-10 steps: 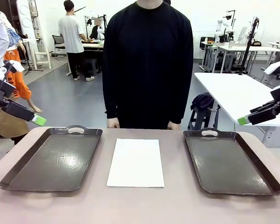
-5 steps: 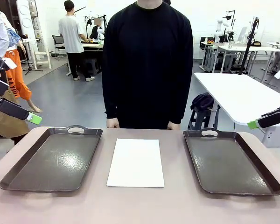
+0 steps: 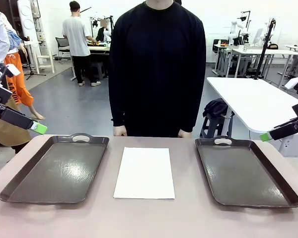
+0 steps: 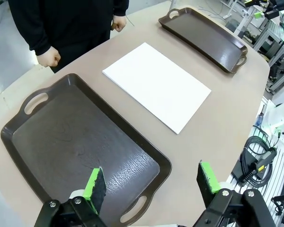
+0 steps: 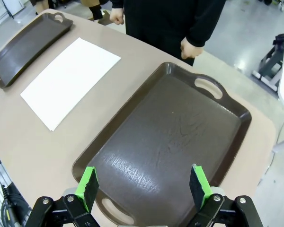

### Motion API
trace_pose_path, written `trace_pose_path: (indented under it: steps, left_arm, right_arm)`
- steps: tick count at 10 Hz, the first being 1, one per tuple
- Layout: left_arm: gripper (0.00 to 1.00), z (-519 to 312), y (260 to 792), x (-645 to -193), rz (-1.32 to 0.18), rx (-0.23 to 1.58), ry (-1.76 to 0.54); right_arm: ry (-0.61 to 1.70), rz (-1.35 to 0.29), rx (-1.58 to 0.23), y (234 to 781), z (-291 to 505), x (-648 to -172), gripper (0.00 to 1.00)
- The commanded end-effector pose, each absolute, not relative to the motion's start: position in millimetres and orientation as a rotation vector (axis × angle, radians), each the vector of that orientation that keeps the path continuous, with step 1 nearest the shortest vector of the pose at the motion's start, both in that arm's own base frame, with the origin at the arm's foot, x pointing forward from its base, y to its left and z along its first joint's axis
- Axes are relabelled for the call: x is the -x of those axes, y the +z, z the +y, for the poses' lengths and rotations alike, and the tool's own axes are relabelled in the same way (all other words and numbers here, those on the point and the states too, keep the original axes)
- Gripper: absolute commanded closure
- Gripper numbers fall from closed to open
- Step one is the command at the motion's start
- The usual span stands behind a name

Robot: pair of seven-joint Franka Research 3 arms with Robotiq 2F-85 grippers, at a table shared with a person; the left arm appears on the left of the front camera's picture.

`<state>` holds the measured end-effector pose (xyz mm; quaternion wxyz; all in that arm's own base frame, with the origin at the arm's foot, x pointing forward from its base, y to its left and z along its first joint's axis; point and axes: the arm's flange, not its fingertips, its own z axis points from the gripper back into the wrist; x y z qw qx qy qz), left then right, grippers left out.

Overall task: Sort the A4 documents.
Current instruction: Receive the A4 Paper.

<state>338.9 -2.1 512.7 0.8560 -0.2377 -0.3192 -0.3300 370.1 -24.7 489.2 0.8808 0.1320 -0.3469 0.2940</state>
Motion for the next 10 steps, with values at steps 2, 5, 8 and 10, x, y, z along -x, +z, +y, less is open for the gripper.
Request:
trace_pose_path:
  steps: [2,5,8,10]
  left_arm:
    - [0.00,-0.9,513.9,-338.3,-0.675,0.497,-0.698]
    - [0.00,-0.9,513.9,-338.3,-0.675,0.497,-0.698]
    - [0.00,-0.9,513.9,-338.3,-0.675,0.497,-0.698]
    - [0.00,-0.9,513.9,-338.3,-0.675,0.497,-0.698]
  right_arm:
    - [0.608,-0.729,-0.279,490.6,-26.8,-369.3,0.00]
    - [0.608,-0.729,-0.279,490.6,-26.8,-369.3,0.00]
    - [0.608,-0.729,-0.279,490.6,-26.8,-369.3,0.00]
    - [0.608,-0.729,-0.279,490.6,-26.8,-369.3,0.00]
